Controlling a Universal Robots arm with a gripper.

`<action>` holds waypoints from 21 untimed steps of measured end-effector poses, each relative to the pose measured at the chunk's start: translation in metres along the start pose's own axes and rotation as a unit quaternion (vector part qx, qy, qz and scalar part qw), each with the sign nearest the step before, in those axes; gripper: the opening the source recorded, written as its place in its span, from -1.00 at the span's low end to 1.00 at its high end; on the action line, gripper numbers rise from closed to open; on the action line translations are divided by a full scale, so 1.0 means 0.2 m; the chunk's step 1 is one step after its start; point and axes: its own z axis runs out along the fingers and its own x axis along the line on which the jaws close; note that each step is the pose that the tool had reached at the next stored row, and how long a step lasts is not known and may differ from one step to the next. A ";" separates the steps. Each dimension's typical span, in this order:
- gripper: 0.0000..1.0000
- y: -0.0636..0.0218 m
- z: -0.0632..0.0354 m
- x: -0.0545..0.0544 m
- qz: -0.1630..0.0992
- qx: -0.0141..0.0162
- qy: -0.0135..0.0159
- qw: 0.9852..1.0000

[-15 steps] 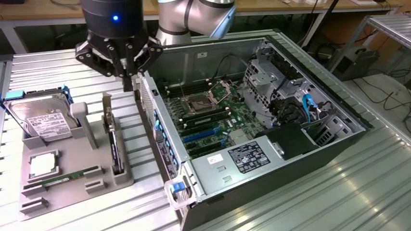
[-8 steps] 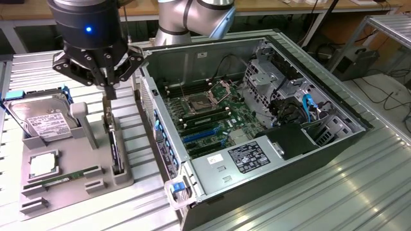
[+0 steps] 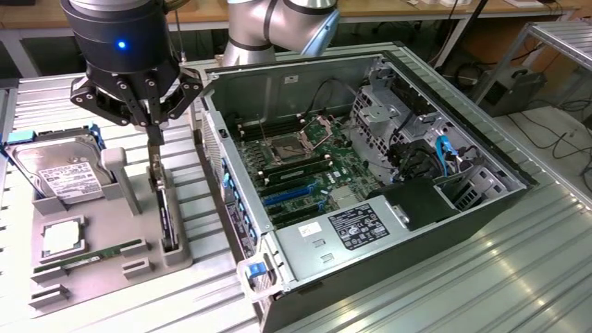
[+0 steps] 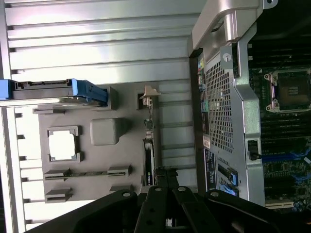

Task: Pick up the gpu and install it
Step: 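Pick up the gpu and move the gpu toward the slot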

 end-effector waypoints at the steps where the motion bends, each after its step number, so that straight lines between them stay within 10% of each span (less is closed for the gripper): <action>1: -0.79 0.000 0.000 0.00 0.000 0.000 0.000 1.000; 6: -0.77 0.000 0.000 0.00 0.000 0.000 0.000 1.000; 11: -0.28 -0.001 0.005 0.01 0.000 0.000 0.000 1.000; 21: -0.28 -0.022 0.103 0.10 0.000 0.000 0.000 1.000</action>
